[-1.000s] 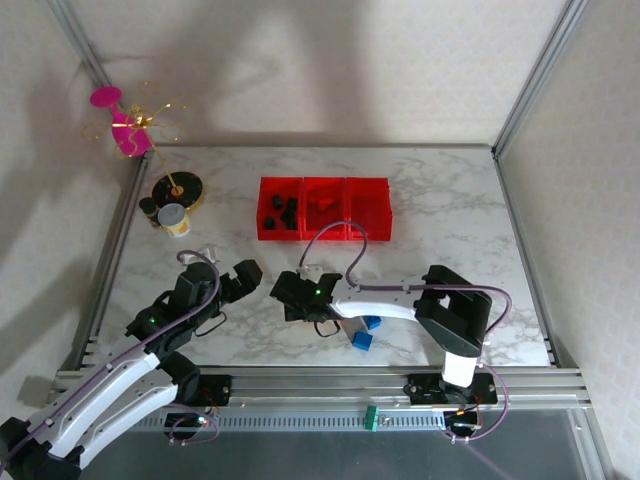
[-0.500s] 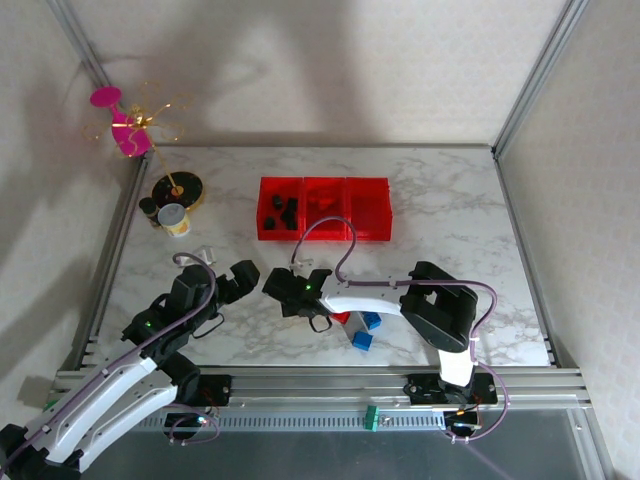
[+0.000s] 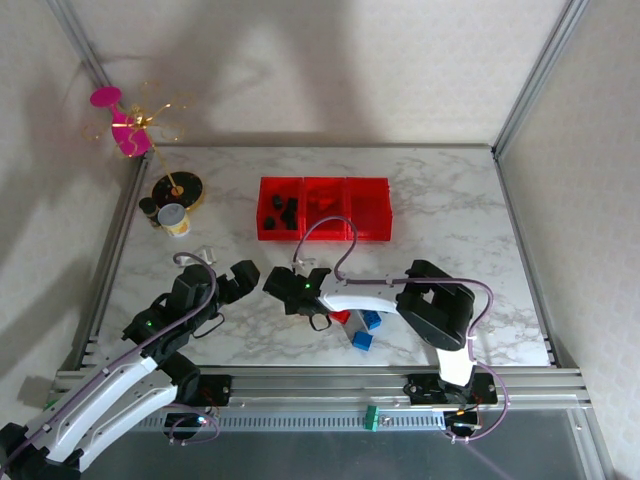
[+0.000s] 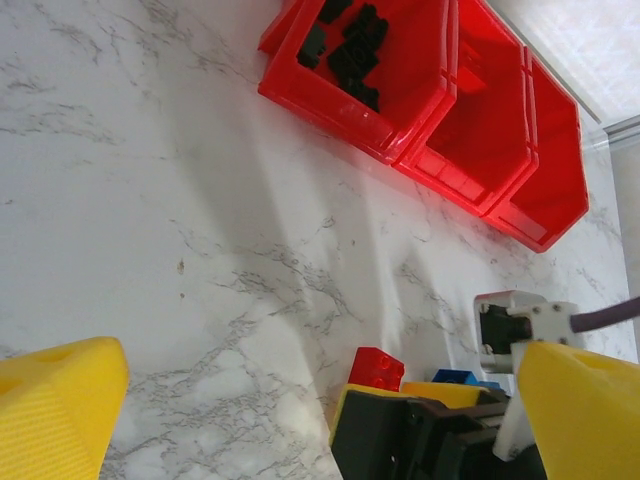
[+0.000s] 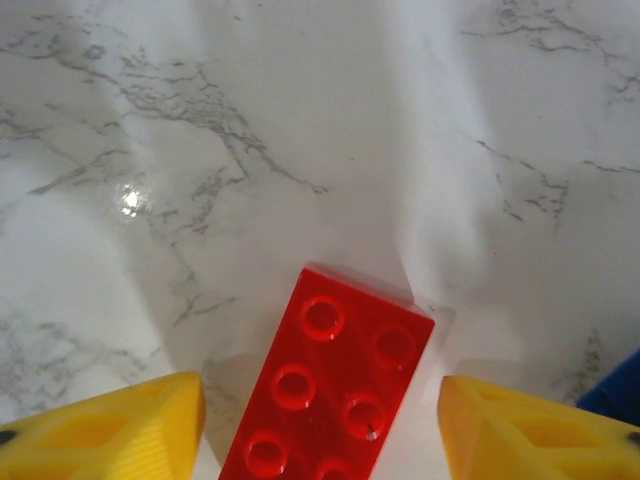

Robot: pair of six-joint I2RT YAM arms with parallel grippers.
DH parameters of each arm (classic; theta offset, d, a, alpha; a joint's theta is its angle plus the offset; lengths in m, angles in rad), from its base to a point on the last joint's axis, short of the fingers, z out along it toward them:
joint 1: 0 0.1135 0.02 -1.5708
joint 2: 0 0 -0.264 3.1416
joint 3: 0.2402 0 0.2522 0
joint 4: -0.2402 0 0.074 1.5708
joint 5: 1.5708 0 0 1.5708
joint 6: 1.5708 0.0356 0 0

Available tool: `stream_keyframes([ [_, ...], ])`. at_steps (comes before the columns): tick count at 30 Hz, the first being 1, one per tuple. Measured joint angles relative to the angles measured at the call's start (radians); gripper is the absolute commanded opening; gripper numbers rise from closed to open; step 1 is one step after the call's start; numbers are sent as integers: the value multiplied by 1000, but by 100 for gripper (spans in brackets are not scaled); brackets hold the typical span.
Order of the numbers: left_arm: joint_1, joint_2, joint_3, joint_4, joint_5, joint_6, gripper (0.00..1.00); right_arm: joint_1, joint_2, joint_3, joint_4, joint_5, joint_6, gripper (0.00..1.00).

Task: Sort the legos into containers by color
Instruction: Pick up the lego from the bottom-center of the table.

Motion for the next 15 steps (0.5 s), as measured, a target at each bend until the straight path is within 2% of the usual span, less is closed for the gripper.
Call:
stream_keyframes([
  [11,0,13,0,2,4,0,100,-11,23,1,29,1,-41,30],
  [15,0,39,0,3,5,1,100,-24,0,1,39,2,-73,28],
])
